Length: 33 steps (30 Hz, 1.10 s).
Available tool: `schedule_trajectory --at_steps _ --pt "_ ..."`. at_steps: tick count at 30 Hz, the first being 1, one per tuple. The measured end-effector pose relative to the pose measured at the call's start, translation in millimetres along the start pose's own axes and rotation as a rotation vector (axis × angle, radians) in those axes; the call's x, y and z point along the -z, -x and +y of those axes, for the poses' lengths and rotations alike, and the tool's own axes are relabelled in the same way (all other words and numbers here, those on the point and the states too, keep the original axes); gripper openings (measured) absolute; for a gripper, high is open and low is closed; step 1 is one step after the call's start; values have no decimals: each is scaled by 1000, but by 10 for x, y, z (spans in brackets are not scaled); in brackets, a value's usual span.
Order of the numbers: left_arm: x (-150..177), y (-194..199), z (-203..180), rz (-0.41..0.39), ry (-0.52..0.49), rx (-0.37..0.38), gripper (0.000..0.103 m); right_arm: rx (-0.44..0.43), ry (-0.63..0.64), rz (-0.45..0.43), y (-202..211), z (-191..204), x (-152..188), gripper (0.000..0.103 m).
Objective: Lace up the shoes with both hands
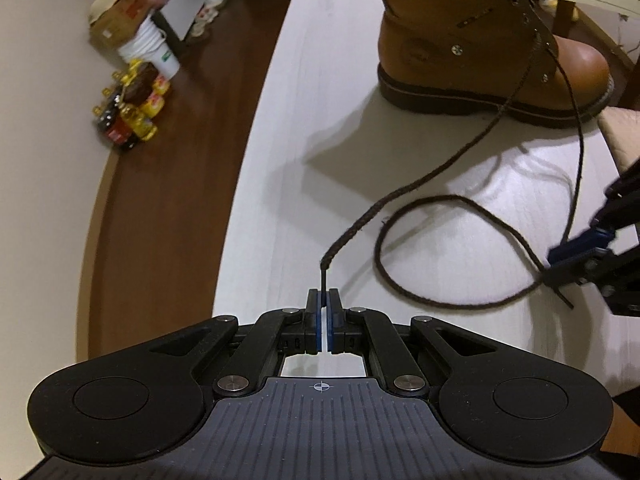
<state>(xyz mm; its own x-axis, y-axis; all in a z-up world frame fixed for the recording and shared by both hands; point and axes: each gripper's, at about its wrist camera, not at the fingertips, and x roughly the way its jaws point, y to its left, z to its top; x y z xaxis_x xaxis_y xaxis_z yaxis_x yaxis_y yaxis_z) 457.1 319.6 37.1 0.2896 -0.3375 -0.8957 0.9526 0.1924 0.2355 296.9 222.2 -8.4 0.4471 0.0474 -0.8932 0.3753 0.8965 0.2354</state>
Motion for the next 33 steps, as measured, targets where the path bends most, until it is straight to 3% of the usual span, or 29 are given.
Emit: schedule_trajectory --at_steps 2,5,7,11,15,17,22,28,33 --pt "14 -33 13 0 4 9 2 25 16 -5 -37 37 -3 14" --pt "77 -10 39 4 4 28 2 26 56 5 -45 85 -8 4" --pt "115 18 36 3 -3 45 7 22 54 11 -12 75 -20 4" --pt "200 110 -2 34 -36 135 10 33 135 1 408 -27 -47 3" --pt "204 309 -126 36 -108 170 12 56 342 14 883 -117 -78 4" --pt "151 400 -186 5 -131 188 12 86 458 18 1095 -164 -90 4" --pt "-299 759 -616 -218 -280 311 12 112 691 3 1388 -294 -153 4" --pt "-620 839 -1122 -324 -418 333 13 88 947 -13 1495 -470 -138 4" --pt "-888 906 -1544 -412 -533 350 14 20 1138 -19 1575 -612 -67 4"
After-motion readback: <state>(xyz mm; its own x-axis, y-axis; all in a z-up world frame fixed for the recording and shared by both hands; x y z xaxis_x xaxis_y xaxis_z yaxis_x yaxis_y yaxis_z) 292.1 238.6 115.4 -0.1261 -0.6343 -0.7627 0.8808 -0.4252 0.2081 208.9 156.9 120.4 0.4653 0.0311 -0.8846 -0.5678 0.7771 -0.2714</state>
